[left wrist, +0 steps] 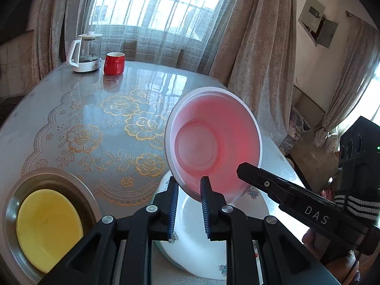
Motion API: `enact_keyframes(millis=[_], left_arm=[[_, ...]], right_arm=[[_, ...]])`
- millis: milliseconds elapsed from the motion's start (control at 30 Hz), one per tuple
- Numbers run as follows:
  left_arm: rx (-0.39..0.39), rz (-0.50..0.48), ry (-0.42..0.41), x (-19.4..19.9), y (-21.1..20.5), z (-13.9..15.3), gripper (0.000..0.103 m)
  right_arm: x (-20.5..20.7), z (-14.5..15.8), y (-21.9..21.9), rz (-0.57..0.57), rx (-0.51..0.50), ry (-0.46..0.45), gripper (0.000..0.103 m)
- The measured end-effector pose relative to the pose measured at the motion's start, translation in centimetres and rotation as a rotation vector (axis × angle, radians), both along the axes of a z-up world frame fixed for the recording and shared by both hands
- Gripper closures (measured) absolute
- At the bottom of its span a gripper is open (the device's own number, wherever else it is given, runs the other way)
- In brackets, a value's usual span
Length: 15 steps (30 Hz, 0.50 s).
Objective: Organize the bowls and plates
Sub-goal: 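Close both grippers on the rim of the red bowl and lift it, then carry the red bowl over the steel basin holding the yellow bowl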
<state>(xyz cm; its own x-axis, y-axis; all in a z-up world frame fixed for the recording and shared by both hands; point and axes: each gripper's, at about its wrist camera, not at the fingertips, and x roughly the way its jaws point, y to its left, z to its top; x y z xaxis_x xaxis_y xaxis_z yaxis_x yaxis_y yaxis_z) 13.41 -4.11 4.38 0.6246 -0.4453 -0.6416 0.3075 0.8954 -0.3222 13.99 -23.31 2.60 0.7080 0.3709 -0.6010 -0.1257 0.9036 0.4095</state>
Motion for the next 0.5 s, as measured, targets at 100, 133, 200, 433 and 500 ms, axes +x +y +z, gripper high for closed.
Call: enact_keyframes(millis=[100, 133, 200, 433, 500], left_arm=[[-0.013, 0.028, 0.006, -0.8, 2.0, -0.3, 0.085], [-0.018, 0.039, 0.009, -1.0, 2.7, -0.4, 0.085], [-0.033, 0.065, 0.013, -1.5, 4.3, -0.5, 0.085], [-0.050, 0.162, 0.003, -3.3, 9.9, -0.3, 0.085], [-0.057, 0.190, 0.004, -3.7, 11.5, -0.2, 0.085]], right_arm=[[0.0, -0.3, 1.7, 0.040, -0.001, 0.011, 0.086], [0.0, -0.3, 2.3, 0.054, 0.002, 0.014, 0.086], [0.0, -0.4, 3.6, 0.088, 0.005, 0.016, 0.086], [0.4, -0.3, 8.7, 0.222, 0.016, 0.019, 0.086], [0.6, -0.3, 10.1, 0.260, 0.023, 0.026, 0.086]])
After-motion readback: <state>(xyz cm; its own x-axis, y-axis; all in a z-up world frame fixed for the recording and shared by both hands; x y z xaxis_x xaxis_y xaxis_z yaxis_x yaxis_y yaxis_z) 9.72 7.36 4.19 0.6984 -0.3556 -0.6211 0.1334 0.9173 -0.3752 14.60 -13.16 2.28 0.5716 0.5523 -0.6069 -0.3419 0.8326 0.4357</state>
